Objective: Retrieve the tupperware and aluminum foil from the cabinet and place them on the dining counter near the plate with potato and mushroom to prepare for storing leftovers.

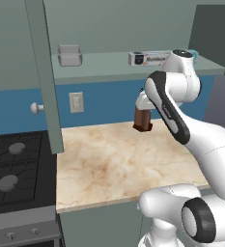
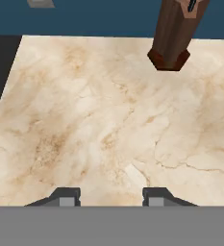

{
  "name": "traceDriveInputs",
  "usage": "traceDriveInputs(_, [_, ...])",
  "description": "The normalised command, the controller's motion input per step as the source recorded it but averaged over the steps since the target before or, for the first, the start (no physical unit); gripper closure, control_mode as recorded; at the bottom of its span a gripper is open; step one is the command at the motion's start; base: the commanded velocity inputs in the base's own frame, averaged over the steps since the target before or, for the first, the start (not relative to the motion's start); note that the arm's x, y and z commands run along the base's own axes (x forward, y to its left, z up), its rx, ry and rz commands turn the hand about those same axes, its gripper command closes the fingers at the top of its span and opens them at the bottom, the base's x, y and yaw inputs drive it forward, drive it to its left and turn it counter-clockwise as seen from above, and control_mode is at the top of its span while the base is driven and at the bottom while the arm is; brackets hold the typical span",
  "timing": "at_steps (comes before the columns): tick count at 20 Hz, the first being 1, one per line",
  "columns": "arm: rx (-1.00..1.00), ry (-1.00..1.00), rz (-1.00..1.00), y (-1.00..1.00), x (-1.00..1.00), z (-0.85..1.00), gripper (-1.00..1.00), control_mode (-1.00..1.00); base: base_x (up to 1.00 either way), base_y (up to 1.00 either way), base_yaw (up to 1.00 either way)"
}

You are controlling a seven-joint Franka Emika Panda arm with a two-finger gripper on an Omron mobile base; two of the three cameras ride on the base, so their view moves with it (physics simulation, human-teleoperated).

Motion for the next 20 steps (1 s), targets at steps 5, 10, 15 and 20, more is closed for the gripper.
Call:
traceDriveInputs(5, [0.0, -0.03, 0.0, 0.0, -0.08, 0.0, -1.0, -1.0, 0.0, 0.0, 0.0])
traceDriveInputs(10, [0.0, -0.27, 0.0, 0.0, -0.24, 0.15, -1.0, -1.0, 0.0, 0.0, 0.0])
traceDriveInputs(15, [-0.01, -0.39, 0.0, 0.0, -0.04, 0.46, -1.0, -1.0, 0.0, 0.0, 0.0])
traceDriveInputs(20, [0.0, -0.24, -0.01, 0.1, 0.0, 0.55, -1.0, -1.0, 0.0, 0.0, 0.0])
